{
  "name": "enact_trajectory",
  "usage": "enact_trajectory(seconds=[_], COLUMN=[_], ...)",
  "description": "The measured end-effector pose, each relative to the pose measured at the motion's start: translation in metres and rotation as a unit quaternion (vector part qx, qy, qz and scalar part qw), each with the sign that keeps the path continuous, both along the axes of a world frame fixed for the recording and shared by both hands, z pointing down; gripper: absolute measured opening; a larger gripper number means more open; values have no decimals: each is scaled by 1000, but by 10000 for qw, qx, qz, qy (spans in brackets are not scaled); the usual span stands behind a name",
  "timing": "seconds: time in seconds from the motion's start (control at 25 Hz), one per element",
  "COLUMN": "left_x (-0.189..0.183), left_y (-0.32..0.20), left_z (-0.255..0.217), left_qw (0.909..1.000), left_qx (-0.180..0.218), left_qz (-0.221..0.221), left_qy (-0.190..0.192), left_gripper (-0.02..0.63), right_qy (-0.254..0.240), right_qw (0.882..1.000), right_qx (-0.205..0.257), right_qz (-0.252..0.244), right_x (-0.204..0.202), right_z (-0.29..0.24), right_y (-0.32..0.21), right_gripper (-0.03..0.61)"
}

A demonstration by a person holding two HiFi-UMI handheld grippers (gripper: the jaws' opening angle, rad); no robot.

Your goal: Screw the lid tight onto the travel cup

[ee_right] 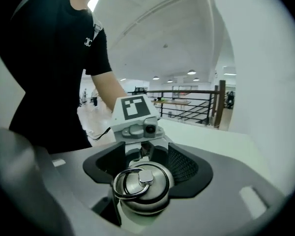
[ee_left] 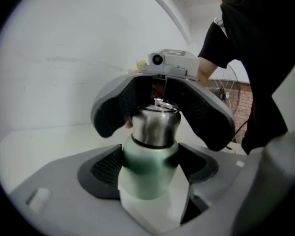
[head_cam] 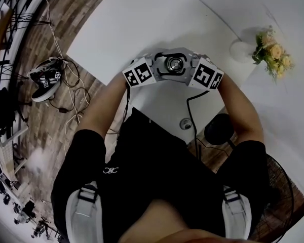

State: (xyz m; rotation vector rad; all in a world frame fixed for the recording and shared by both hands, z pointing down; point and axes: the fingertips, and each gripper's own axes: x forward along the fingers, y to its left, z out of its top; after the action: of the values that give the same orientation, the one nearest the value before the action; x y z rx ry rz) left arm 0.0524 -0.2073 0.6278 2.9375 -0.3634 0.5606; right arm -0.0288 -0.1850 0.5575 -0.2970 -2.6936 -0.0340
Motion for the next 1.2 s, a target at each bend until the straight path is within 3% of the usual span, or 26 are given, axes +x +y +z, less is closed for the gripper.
enact_trajectory(seconds=[0.16,0.36,0.84,0.92,1.04,1.12,1.2], left_x=[-3,-7,-14,-14,-14,-12,-10], left_y=[-2,-4,-2,-2,-3,-3,-4], left_z=[-1,1,0,1,0,-1,1], left_qw=[9981,9922,9849,9848,9854,9863,9876], left_qx=[54,85,34,21,-1,-4,4], left_qz=[-595,-1215,-1714,-1714,-1682,-1627,-1547], left_qy=[154,278,262,267,273,286,280], left_gripper=[408,408,405,405,405,405,405], right_qy=[-628,-994,-578,-458,-511,-533,-224], right_qw=[9894,9584,8824,8837,9000,9207,9490], right_qx=[83,243,468,439,472,621,840], right_qz=[1308,2666,4646,4638,4302,3816,3029], right_x=[-2,1,8,8,9,12,16], right_z=[-8,-11,-4,-2,-16,-33,-37], right_y=[-16,-33,-52,-52,-46,-38,-26], right_gripper=[278,276,272,273,275,276,279])
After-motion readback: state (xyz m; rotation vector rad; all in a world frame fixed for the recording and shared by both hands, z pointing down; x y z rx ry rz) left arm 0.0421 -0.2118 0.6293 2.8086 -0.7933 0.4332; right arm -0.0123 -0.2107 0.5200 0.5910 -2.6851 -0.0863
